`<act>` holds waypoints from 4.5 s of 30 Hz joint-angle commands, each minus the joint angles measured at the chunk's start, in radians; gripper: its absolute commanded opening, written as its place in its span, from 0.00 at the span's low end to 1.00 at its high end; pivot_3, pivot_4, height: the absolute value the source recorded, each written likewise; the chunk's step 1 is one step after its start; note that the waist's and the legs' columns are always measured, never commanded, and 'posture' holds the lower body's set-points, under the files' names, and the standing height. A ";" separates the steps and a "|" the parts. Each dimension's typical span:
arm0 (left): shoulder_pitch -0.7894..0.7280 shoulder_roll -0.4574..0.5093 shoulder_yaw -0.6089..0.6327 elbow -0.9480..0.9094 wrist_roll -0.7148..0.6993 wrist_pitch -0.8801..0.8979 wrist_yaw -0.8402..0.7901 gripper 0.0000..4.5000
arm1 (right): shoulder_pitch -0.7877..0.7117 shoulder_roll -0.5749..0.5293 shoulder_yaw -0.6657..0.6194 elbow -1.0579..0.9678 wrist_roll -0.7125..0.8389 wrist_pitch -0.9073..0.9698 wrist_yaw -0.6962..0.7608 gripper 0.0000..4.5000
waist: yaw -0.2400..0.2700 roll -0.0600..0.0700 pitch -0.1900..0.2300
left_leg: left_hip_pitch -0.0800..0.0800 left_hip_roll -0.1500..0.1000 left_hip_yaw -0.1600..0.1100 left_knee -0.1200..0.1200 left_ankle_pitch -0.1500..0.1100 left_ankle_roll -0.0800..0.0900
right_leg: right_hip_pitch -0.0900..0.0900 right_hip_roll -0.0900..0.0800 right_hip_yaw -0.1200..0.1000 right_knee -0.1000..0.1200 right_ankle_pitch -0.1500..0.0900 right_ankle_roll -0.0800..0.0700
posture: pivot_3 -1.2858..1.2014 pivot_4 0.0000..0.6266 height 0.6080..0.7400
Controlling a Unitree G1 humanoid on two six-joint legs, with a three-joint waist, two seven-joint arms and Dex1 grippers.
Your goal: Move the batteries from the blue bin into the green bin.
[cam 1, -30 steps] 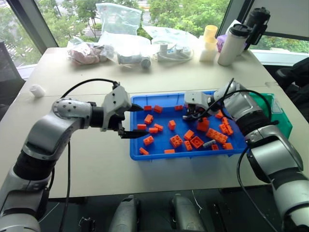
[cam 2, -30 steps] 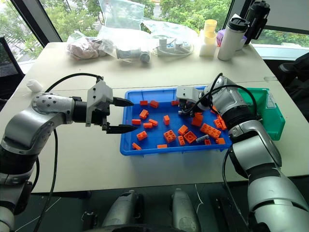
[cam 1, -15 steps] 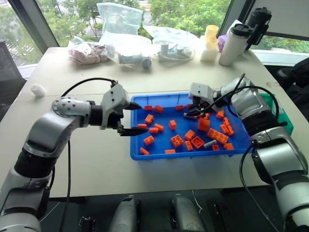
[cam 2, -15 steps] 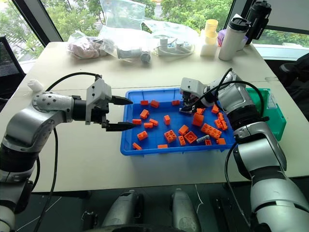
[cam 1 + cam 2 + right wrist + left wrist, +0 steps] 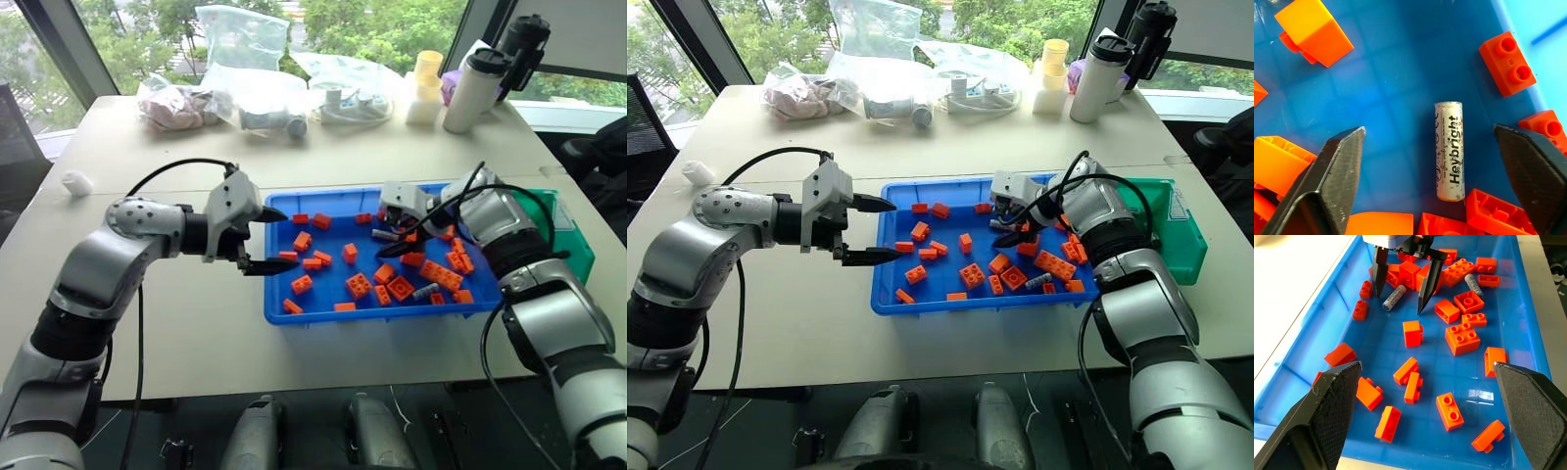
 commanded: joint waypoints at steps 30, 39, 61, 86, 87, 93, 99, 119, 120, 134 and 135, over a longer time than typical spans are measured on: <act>-0.195 -0.232 -0.089 0.211 0.066 -0.176 -0.058 1.00 | 0.538 -0.313 -0.840 -0.787 0.345 0.572 -0.533 0.01 | -0.002 0.001 -0.001 | 0.001 -0.005 -0.001 -0.001 0.000 0.000 | 0.000 0.001 0.006 0.000 0.000 0.000 | 0.52 0.24 1.00; -0.181 -0.231 -0.067 0.181 0.041 -0.142 -0.072 1.00 | 0.549 -0.353 -0.788 -0.704 0.354 0.630 -0.630 0.12 | 0.008 0.001 -0.001 | 0.003 -0.005 -0.002 -0.002 0.000 0.001 | 0.000 0.001 0.009 0.000 0.000 0.000 | 0.52 0.24 1.00; -0.109 -0.087 -0.065 0.022 0.023 -0.068 -0.133 1.00 | 0.545 -0.608 -0.376 -0.915 0.572 0.396 -0.013 0.91 | 0.007 -0.001 0.000 | 0.003 -0.006 -0.005 0.000 -0.001 0.002 | 0.004 -0.001 0.008 -0.002 0.000 0.000 | 0.52 0.24 1.00; -0.017 -0.025 -0.034 -0.072 0.021 -0.033 -0.049 1.00 | 0.283 -0.382 0.031 -0.519 0.232 0.055 0.270 0.91 | 0.005 0.000 0.000 | 0.003 -0.006 -0.005 0.000 -0.001 0.002 | 0.002 0.000 0.008 -0.001 0.000 0.001 | 0.52 0.24 1.00; -0.017 -0.026 -0.035 -0.070 0.021 -0.033 -0.047 1.00 | 0.281 -0.369 0.035 -0.513 0.225 0.052 0.268 0.91 | 0.005 0.000 0.000 | 0.003 -0.006 -0.005 0.000 -0.001 0.002 | 0.002 0.000 0.008 -0.001 0.000 0.001 | 0.52 0.24 1.00; -0.011 -0.024 -0.032 -0.071 0.022 -0.034 -0.040 1.00 | 0.309 -0.342 0.053 -0.505 0.151 0.001 0.225 0.72 | 0.007 -0.001 0.000 | 0.003 -0.006 -0.005 0.000 -0.001 0.002 | 0.003 -0.001 0.008 -0.001 0.000 0.001 | 0.52 0.24 1.00; -0.014 -0.025 -0.034 -0.071 0.023 -0.034 -0.033 1.00 | 0.332 -0.349 0.024 -0.542 0.145 0.005 0.214 0.10 | 0.006 -0.001 0.000 | 0.004 -0.006 -0.005 0.000 -0.001 0.002 | 0.003 -0.001 0.008 -0.001 0.000 0.001 | 0.52 0.24 1.00; -0.228 -0.245 -0.003 0.222 -0.017 -0.132 -0.049 1.00 | 0.455 -0.339 -0.782 -0.752 0.397 0.501 -0.411 0.00 | 0.031 0.000 0.000 | 0.003 -0.007 -0.005 0.000 -0.001 0.002 | 0.003 -0.002 0.008 -0.001 0.000 0.001 | 0.52 0.24 1.00; -0.238 -0.255 -0.007 0.236 -0.013 -0.140 -0.052 1.00 | 0.474 -0.339 -0.797 -0.761 0.397 0.502 -0.434 0.00 | 0.032 0.000 0.000 | 0.003 -0.007 -0.005 0.000 -0.001 0.002 | 0.003 -0.002 0.008 -0.001 0.000 0.001 | 0.52 0.24 1.00; -0.289 -0.362 -0.053 0.411 0.062 -0.254 -0.106 1.00 | 0.689 -0.274 -0.913 -0.775 0.459 0.465 -0.632 0.00 | 0.004 0.000 0.000 | 0.004 -0.007 -0.004 -0.001 -0.001 0.002 | 0.002 0.000 0.009 0.000 0.000 0.001 | 0.52 0.24 1.00; -0.280 -0.358 -0.052 0.407 0.066 -0.255 -0.107 1.00 | 0.692 -0.278 -0.910 -0.759 0.452 0.460 -0.644 0.00 | 0.004 0.001 0.000 | 0.004 -0.007 -0.004 -0.001 -0.001 0.002 | 0.002 0.000 0.009 0.000 0.000 0.001 | 0.52 0.24 1.00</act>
